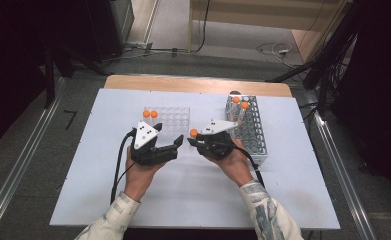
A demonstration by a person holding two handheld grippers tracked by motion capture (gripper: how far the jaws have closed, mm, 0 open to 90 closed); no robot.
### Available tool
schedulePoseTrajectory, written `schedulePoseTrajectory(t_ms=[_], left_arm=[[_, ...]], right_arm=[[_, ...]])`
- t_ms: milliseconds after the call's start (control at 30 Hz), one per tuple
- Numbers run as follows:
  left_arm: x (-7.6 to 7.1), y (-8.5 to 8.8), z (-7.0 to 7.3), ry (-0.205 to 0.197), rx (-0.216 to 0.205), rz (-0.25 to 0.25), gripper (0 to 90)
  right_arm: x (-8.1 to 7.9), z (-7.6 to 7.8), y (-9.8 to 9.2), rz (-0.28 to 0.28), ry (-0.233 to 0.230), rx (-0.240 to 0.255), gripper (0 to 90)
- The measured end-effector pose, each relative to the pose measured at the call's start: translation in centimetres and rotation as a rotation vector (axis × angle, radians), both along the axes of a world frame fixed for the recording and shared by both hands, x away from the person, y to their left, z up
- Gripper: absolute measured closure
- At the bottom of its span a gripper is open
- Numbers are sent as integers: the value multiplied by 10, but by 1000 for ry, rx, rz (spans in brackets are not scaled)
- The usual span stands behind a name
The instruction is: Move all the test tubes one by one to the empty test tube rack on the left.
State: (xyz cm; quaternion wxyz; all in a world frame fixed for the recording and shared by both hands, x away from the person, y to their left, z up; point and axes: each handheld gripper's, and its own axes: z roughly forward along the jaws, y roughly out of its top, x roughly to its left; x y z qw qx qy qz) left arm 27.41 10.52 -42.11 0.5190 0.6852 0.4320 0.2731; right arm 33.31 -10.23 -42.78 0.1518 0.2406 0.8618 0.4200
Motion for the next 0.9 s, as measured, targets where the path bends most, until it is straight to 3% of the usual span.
schedulePoseTrajectory(t_ms=[367, 533, 633, 900], left_arm=[[9, -9, -5, 21, -16, -59, 406], [9, -10, -6, 19, 4, -76, 495], [7, -11, -6, -6, 16, -78, 543], [9, -14, -9, 4, 38, -90, 592]], right_arm=[[-1, -6, 19, 42, 13, -12, 720], [-1, -6, 22, 47, 15, -12, 720], [-2, -6, 23, 52, 16, -15, 720], [-2, -5, 23, 55, 13, -11, 720]])
